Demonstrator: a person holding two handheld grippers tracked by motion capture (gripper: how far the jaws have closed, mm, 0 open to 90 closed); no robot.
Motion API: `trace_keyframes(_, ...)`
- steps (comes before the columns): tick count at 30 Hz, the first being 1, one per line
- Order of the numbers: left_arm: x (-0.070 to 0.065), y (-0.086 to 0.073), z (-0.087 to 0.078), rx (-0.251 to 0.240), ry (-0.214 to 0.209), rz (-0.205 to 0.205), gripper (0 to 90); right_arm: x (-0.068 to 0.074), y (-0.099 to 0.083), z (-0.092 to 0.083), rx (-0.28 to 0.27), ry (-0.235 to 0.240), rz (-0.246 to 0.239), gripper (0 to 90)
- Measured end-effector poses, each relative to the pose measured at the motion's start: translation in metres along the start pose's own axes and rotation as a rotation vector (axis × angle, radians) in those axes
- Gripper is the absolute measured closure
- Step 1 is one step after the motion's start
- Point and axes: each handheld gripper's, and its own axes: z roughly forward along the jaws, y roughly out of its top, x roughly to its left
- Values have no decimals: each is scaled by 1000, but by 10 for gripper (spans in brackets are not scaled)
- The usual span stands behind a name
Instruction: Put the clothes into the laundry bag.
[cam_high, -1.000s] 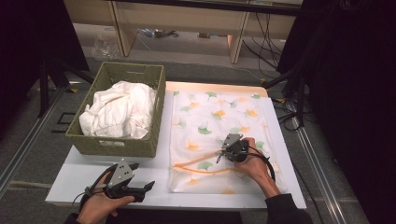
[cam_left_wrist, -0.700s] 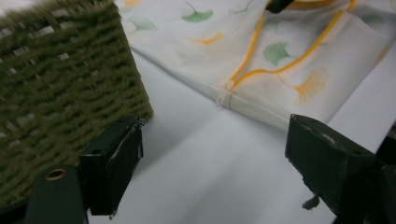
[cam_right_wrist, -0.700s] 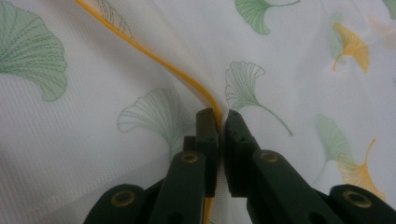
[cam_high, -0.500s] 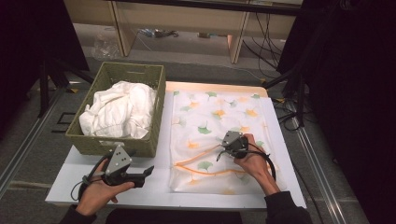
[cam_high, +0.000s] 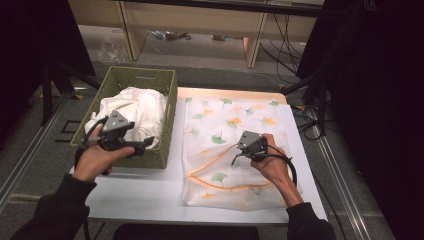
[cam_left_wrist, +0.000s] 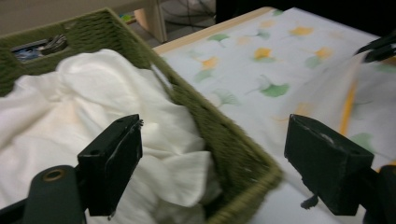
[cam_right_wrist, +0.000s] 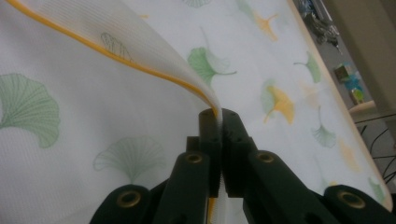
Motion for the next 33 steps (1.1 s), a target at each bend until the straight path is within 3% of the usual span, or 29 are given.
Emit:
trace_keyframes(1, 6, 6, 6, 8, 15, 1, 188, -1, 2, -1, -3, -2, 7, 896)
trace_keyframes(3, 22, 18, 15, 80, 54, 35, 184, -4, 7, -3, -8, -9, 1, 896)
trace_keyframes(6, 43, 26, 38, 132, 62, 8, 176, -11, 12, -8, -23, -19, -6, 896)
trace_keyframes(7, 49, 27, 46, 140, 68, -7, 176, -12, 14, -10, -28, -21, -3, 896)
trace_keyframes(9, 58, 27, 61, 155, 61, -84, 160, -16, 17, -15, -39, -22, 0, 896)
trace_keyframes(10, 61, 26, 67, 153, 57, -101, 159, -18, 18, -18, -43, -25, 5, 896)
trace_keyframes(15, 69, 15, 103, 232, 86, -81, 166, -27, 22, -28, -63, -32, 9, 896)
trace_keyframes(16, 72, 13, 108, 282, 87, -66, 166, -27, 22, -29, -61, -32, 13, 896)
trace_keyframes(17, 74, 11, 112, 301, 84, -68, 168, -27, 22, -31, -63, -32, 31, 896)
trace_keyframes(18, 75, 9, 118, 306, 79, -84, 167, -28, 22, -31, -68, -31, 13, 895)
trace_keyframes(19, 76, 8, 120, 356, 76, -83, 160, -29, 21, -31, -71, -30, 4, 896)
trace_keyframes(21, 78, 6, 124, 401, 97, -55, 156, -28, 22, -32, -67, -24, 11, 896)
trace_keyframes(22, 78, 5, 125, 423, 116, -29, 156, -25, 22, -33, -55, -26, 43, 896)
trace_keyframes(23, 80, 4, 125, 433, 116, -30, 153, -27, 22, -31, -65, -22, 0, 895)
trace_keyframes(25, 83, 2, 122, 440, 119, -60, 153, -25, 22, -31, -58, -18, -7, 895)
trace_keyframes(26, 86, 1, 120, 450, 139, -62, 153, -23, 21, -31, -50, -16, 21, 896)
trace_keyframes(27, 88, 1, 118, 460, 170, -83, 149, -25, 22, -30, -61, -18, -9, 896)
trace_keyframes(29, 94, -5, 120, 463, 186, -117, 123, -25, 22, -30, -63, -16, -8, 895)
trace_keyframes(30, 97, -10, 122, 470, 178, -146, 95, -24, 22, -29, -65, -14, -7, 895)
trace_keyframes(31, 98, -15, 125, 480, 142, -194, 81, -24, 22, -29, -64, -14, -6, 895)
trace_keyframes(32, 99, -20, 128, 490, 106, -232, 11, -22, 22, -29, -57, -14, 12, 895)
trace_keyframes(33, 99, -25, 133, 493, 77, -242, 11, -22, 22, -29, -57, -14, 12, 895)
